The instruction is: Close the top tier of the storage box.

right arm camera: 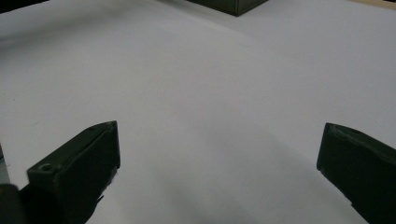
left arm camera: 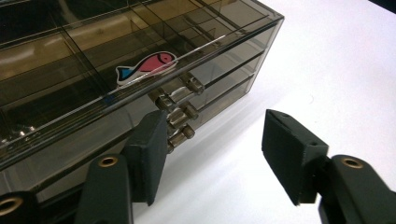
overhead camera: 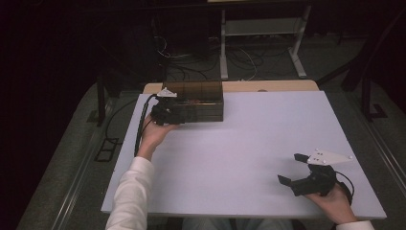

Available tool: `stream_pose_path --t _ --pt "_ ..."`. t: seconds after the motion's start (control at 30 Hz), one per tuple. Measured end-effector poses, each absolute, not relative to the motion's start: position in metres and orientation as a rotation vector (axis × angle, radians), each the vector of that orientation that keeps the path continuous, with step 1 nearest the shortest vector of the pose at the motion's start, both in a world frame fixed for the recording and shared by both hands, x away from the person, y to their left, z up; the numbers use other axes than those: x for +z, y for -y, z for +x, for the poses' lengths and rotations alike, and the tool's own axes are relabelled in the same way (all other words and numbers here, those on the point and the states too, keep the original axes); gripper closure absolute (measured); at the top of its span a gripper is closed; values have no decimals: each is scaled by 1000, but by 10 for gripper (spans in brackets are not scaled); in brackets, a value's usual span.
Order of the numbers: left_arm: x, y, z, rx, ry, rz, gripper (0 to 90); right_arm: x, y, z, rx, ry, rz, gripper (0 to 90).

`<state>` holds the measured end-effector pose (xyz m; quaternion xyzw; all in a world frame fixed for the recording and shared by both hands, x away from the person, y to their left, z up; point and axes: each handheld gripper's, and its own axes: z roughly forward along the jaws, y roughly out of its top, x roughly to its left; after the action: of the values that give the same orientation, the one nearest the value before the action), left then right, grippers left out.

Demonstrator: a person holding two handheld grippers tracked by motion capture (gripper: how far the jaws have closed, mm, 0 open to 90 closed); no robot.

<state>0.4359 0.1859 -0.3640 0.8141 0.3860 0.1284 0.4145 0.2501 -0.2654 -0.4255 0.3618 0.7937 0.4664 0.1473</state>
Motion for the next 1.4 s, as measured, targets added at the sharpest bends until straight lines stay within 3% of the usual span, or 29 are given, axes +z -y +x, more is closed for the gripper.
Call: stream_pose_path --t 0.97,1.4 --pt "-358 -187 397 270 -881 2034 68 -425 264 249 1342 -2286 1039 0" --pt "-360 -196 380 275 -886 1992 17 -425 263 249 1343 -2284 1038 0"
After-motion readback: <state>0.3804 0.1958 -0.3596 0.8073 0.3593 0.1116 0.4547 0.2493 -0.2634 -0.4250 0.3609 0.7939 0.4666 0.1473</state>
